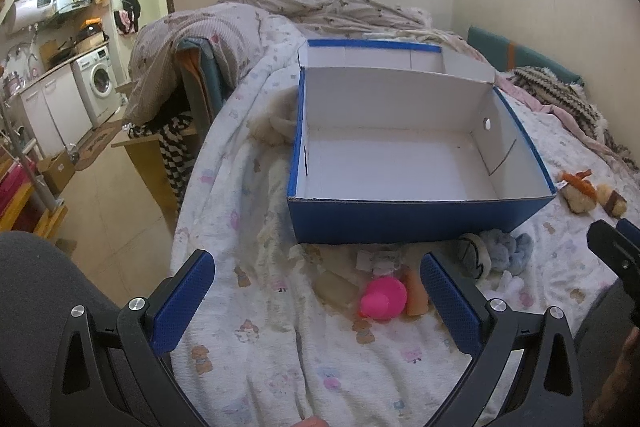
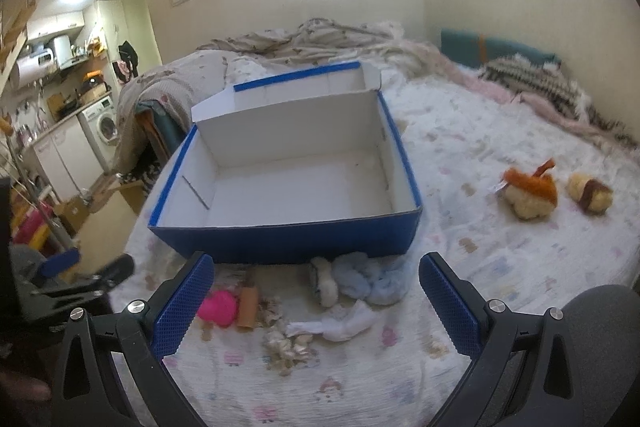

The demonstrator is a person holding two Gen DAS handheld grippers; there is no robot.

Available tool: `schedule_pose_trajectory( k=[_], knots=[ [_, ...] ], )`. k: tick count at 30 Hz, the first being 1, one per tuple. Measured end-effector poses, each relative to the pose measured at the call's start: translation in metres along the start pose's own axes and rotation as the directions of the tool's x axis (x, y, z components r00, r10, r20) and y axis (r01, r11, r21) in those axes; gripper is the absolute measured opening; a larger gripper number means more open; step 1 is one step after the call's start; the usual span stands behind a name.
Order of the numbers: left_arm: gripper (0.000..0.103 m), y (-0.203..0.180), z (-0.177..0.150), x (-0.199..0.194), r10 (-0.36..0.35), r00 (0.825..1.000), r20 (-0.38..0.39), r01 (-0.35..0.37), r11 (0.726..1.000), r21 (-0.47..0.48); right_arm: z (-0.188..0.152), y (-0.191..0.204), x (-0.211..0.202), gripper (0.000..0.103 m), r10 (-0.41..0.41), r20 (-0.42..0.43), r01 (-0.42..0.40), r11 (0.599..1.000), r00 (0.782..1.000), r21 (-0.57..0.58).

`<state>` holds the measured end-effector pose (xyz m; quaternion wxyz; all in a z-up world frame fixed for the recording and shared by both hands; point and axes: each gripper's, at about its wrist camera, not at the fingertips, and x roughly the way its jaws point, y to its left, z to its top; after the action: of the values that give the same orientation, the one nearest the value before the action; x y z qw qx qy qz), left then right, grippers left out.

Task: Organize soft objects
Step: 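Grasp the pink rubber toy with the left tool while the right tool grasps the blue fluffy bundle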

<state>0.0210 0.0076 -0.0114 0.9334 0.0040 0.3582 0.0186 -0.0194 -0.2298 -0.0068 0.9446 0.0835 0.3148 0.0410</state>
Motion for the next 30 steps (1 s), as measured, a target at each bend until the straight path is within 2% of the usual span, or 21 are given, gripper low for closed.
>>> schedule_pose_trajectory(
  k=[6, 13, 16, 18, 20, 24, 26, 27, 30],
  knots=[
    [0.103, -0.003, 0.02, 0.011, 0.008, 0.999, -0.041, -0.007, 1.0, 0.014, 0.014, -0.01, 0.01, 0.103, 0.033, -0.041, -0.031, 0.999, 0.999, 0.033],
    [0.103, 0.001, 0.034, 0.046, 0.008, 0.984, -0.181, -0.002, 0.999, 0.036, 0.026, -0.029, 0.028, 0.103, 0.05, -0.132, -0.045, 0.998, 0.99, 0.036],
    [0.103, 0.009, 0.033, 0.058, 0.025, 0.974, -0.224, -0.017, 0.999, 0.038, 0.03, -0.043, 0.039, 0.103, 0.049, -0.188, -0.034, 0.996, 0.981, 0.083],
    [0.103, 0.017, 0.031, 0.069, 0.037, 0.963, -0.268, -0.029, 0.999, 0.034, 0.032, -0.054, 0.047, 0.103, 0.04, -0.244, -0.007, 0.991, 0.969, 0.135],
    [0.103, 0.028, 0.031, 0.079, 0.055, 0.952, -0.301, -0.054, 0.998, 0.013, 0.033, -0.061, 0.055, 0.103, -0.019, -0.297, 0.063, 0.988, 0.955, 0.14],
    [0.103, 0.056, 0.026, 0.101, 0.081, 0.924, -0.373, -0.118, 0.99, -0.077, 0.027, -0.078, 0.071, 0.103, 0.047, -0.345, 0.034, 0.974, 0.937, 0.224],
    [0.102, 0.067, 0.02, 0.116, 0.052, 0.899, -0.434, -0.117, 0.985, -0.125, 0.022, -0.082, 0.08, 0.103, 0.07, -0.366, 0.02, 0.971, 0.928, 0.238],
    [0.098, 0.069, 0.016, 0.124, 0.027, 0.883, -0.469, -0.105, 0.985, -0.14, 0.018, -0.083, 0.086, 0.103, 0.092, -0.379, 0.005, 0.969, 0.921, 0.247],
    [0.089, 0.056, 0.007, 0.136, -0.037, 0.849, -0.527, -0.04, 0.99, -0.134, 0.006, -0.085, 0.1, 0.103, 0.114, -0.41, -0.009, 0.968, 0.905, 0.25]
  ],
)
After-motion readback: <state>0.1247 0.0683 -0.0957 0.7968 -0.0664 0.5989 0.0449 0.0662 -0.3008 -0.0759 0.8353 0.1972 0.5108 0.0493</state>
